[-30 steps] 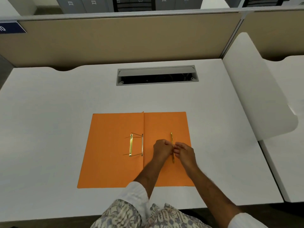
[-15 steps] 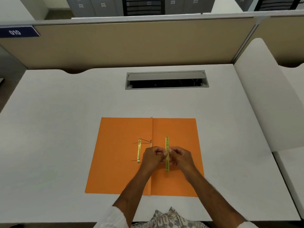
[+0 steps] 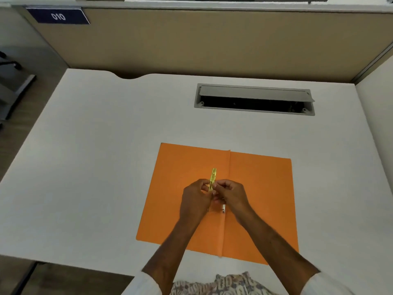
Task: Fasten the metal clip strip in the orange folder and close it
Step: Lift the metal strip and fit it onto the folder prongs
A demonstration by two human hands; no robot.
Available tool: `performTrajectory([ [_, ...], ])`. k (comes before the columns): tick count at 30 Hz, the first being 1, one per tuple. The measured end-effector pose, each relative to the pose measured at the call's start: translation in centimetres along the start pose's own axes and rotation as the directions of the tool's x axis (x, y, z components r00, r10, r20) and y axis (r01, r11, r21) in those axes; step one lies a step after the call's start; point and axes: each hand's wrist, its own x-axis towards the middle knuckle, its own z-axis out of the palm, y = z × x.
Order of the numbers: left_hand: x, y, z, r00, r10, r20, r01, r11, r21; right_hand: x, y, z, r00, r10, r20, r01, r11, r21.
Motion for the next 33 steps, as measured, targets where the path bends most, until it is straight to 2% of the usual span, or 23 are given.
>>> performTrajectory([
  [4,0.5,-0.7,-0.3,1.000,-0.008,-0.030,0.009,1.000,0.021,0.9,0.2,0.8,1.000,-0.015,-0.004,0.015,0.997,-0.075],
  [6,0.7,-1.0,-0.3,0.999,-0.020,-0.049,0.021,1.000,0.023,1.6,0.4,0.9,0.989,-0.121,-0.090,0.093,0.959,-0.269],
  [9,0.9,-1.4,-0.1,0.998,-0.033,-0.062,0.035,0.999,0.033,2.3,0.6,0.8,0.928,-0.347,-0.138,0.192,0.761,-0.620],
  [12,1.0,-1.9,0.2,0.997,-0.053,-0.061,0.053,0.999,0.003,2.7,0.7,0.7,0.915,-0.397,-0.078,0.209,0.630,-0.748],
  [16,1.0,-2.2,0.5,0.997,-0.055,-0.055,0.054,0.998,-0.022,2.9,0.9,0.3,0.906,-0.423,-0.004,0.245,0.533,-0.810],
  [19,0.8,-2.3,0.7,0.998,-0.053,-0.042,0.051,0.998,-0.043,3.0,1.1,0.0,0.906,-0.423,0.012,0.249,0.510,-0.823],
  [33,0.2,-2.1,0.8,0.999,-0.033,-0.004,0.033,0.997,-0.069,2.8,1.3,0.0,0.903,-0.426,-0.048,0.233,0.583,-0.778],
])
